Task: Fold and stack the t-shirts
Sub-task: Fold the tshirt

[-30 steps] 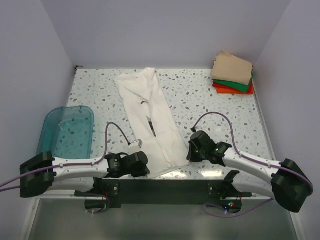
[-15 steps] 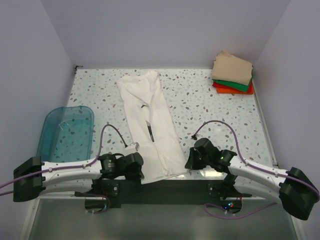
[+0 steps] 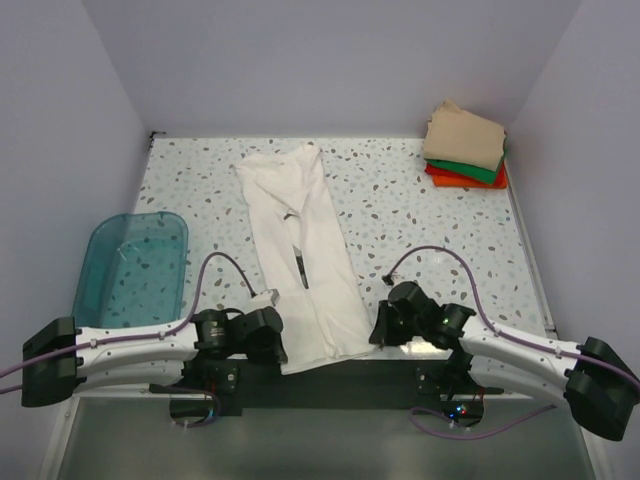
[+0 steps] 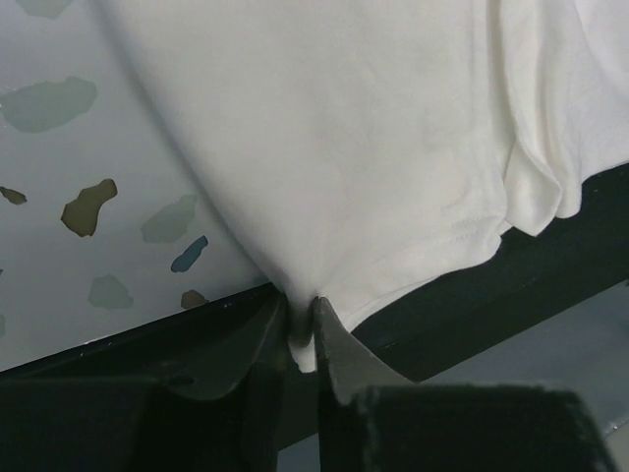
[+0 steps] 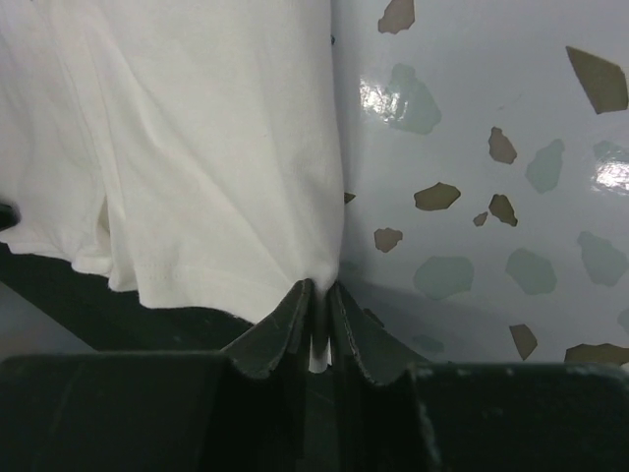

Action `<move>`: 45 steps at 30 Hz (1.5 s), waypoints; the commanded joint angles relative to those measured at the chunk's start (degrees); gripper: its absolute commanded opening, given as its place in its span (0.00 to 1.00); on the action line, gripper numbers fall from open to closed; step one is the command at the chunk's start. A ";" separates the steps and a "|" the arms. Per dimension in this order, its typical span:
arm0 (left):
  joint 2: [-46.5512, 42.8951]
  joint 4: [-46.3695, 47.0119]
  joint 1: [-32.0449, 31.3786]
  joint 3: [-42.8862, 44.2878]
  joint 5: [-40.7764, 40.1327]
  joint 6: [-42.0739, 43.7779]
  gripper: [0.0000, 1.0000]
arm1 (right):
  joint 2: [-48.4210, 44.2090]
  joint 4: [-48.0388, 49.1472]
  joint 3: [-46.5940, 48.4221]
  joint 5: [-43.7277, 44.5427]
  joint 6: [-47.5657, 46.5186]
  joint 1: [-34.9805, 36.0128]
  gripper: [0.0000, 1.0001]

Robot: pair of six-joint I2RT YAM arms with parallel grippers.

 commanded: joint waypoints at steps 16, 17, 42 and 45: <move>-8.39 -7.15 -0.23 4.93 -6.92 2.19 0.45 | 6.80 -5.46 22.91 13.16 -7.88 0.42 0.47; -9.17 -8.11 -0.14 5.37 -7.72 1.84 0.43 | 8.83 -4.40 24.67 13.43 -8.84 0.42 0.47; -3.21 7.86 19.18 8.54 -12.92 11.59 0.46 | 79.68 6.60 91.11 -3.27 -17.11 -12.67 0.44; -0.84 10.85 21.91 6.18 -8.18 12.03 0.44 | 82.58 6.25 93.84 -3.97 -15.97 -13.29 0.44</move>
